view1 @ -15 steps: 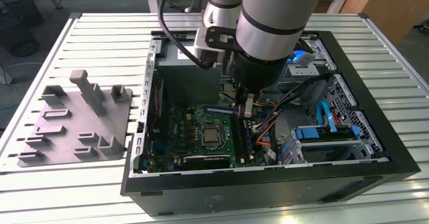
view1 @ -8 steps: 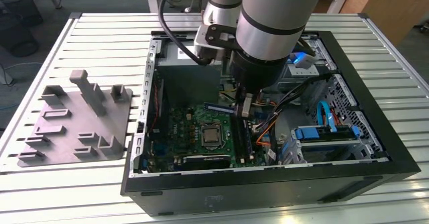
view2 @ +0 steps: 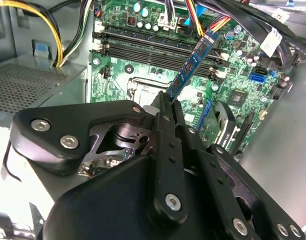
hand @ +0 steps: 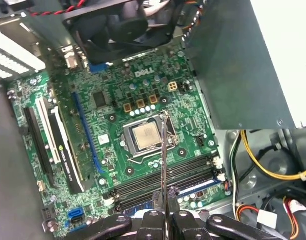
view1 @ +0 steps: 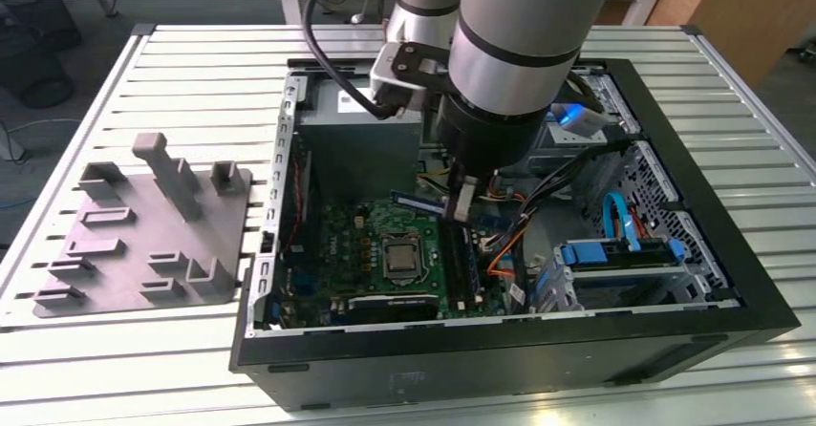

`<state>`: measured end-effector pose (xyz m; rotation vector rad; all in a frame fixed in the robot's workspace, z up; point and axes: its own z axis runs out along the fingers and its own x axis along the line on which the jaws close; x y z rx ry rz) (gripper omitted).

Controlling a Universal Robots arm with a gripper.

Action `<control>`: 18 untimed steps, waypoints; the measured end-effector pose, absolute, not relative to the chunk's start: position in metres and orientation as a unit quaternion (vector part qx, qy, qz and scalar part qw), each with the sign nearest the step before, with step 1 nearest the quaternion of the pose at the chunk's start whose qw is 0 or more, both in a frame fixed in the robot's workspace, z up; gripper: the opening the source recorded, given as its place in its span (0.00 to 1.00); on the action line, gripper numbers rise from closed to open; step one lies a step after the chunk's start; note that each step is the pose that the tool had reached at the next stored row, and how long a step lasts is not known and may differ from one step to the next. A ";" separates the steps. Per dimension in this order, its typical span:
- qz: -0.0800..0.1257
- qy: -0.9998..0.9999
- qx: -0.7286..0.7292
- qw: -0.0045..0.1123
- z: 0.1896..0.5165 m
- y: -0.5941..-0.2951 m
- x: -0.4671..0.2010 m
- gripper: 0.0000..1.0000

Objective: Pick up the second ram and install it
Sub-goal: 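Insert the second ram into the second slot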

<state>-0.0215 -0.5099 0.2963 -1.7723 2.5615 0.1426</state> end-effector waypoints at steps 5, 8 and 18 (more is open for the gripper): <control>0.045 0.836 -0.546 0.013 0.296 -0.510 -0.022 0.14; 0.045 0.845 -0.533 0.014 0.296 -0.510 -0.022 0.14; 0.044 0.871 -0.489 0.016 0.296 -0.510 -0.022 0.14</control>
